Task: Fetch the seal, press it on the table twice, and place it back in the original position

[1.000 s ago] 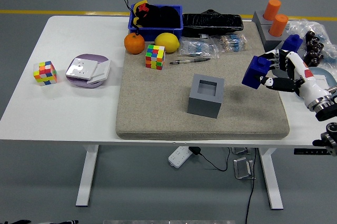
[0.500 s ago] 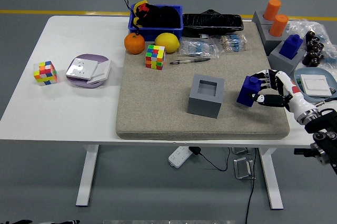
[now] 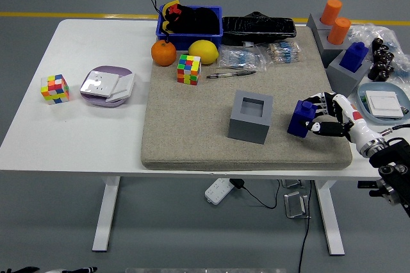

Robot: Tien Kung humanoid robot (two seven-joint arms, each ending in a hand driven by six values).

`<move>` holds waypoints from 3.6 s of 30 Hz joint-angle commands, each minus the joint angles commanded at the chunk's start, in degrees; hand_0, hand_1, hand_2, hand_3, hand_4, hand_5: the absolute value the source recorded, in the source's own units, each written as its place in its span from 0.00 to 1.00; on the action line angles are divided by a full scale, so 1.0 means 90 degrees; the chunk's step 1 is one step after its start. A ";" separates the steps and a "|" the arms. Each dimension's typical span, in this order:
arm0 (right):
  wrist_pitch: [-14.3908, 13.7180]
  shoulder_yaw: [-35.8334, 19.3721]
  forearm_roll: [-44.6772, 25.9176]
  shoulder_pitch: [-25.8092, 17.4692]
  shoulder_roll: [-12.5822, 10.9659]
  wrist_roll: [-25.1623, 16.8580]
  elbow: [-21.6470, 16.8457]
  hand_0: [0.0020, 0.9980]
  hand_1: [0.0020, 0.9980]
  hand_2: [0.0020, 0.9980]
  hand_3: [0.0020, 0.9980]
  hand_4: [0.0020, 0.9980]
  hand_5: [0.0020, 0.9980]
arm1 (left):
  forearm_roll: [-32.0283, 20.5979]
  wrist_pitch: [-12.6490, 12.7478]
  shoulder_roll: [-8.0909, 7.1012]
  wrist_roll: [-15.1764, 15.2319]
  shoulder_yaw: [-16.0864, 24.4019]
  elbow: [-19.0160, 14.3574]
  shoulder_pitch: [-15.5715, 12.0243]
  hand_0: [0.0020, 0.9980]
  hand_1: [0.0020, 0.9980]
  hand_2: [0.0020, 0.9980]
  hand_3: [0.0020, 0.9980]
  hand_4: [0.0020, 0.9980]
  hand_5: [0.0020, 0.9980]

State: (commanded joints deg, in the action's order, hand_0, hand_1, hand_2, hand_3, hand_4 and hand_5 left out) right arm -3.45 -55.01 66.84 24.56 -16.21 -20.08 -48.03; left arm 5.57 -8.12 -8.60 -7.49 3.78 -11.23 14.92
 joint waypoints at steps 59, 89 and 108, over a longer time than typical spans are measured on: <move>0.0277 0.0870 -0.0159 0.0893 0.0399 0.0251 -0.0891 0.49 0.35 0.36 0.36 0.66 0.00 | -0.0043 -0.0002 -0.0053 -0.0002 -0.0101 -0.0011 -0.0013 0.82 0.82 0.79 0.84 0.80 0.40; 0.0268 0.0756 0.0147 0.0888 0.0378 0.0216 -0.0799 0.49 0.35 0.36 0.36 0.66 0.00 | -0.0029 -0.0013 -0.0043 -0.0005 -0.0099 -0.0010 -0.0025 0.82 0.82 0.79 0.84 0.81 0.40; 0.0295 0.0855 0.0105 0.0890 0.0437 0.0165 -0.0709 0.53 0.40 0.41 0.45 0.72 0.00 | -0.0017 -0.0014 -0.0025 -0.0009 -0.0065 -0.0005 -0.0024 0.82 0.82 0.79 0.84 0.81 0.40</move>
State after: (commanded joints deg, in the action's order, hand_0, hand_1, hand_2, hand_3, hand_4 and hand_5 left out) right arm -0.79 -47.31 67.79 32.57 -12.28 -18.59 -54.40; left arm 5.41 -8.25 -8.82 -7.57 3.19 -11.28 14.71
